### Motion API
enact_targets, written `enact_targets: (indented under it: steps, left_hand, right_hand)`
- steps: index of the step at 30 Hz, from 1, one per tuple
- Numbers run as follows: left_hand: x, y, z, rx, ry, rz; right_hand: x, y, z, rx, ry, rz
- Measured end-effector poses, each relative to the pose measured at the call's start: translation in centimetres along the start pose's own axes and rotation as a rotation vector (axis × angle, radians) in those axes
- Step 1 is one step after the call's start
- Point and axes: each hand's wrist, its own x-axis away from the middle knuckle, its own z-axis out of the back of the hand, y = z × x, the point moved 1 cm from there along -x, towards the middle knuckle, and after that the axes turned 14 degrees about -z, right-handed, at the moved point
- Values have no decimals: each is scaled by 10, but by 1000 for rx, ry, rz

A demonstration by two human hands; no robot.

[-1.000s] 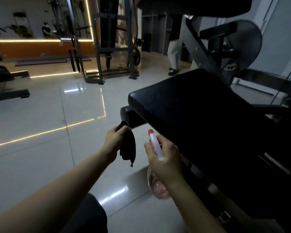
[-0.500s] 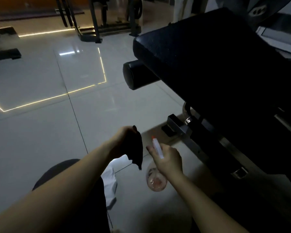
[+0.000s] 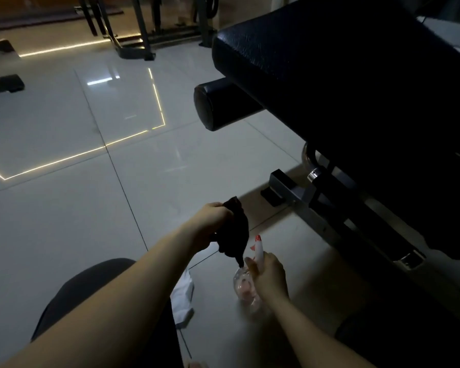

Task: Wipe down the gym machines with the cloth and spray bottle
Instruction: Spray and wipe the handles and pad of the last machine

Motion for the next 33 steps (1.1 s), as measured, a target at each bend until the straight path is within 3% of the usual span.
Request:
enact_targets:
  steps: [5, 11, 17, 25, 28, 30, 33]
  left_hand:
    - [4, 14, -17, -59, -1, -49]
    - [0, 21, -13, -181, 102, -158]
    - [25, -1, 8, -273, 142, -43]
    - [23, 19, -10, -283, 121, -141]
    - [25, 29, -14, -294, 160, -175]
    - [29, 32, -16, -331, 191, -200]
    - [36, 40, -19, -544, 240, -315]
  right_hand:
    - [-10, 1, -2, 247, -13, 34]
    - [-24, 7, -15, 219, -68, -40]
    - [-8, 3, -22, 276, -117, -86]
    - [-2, -16, 11, 523, -311, -208]
    - [-2, -45, 43, 692, -328, -155]
    - [-1, -73, 68, 614, -249, -133]
    - [0, -114, 97, 216, -176, -84]
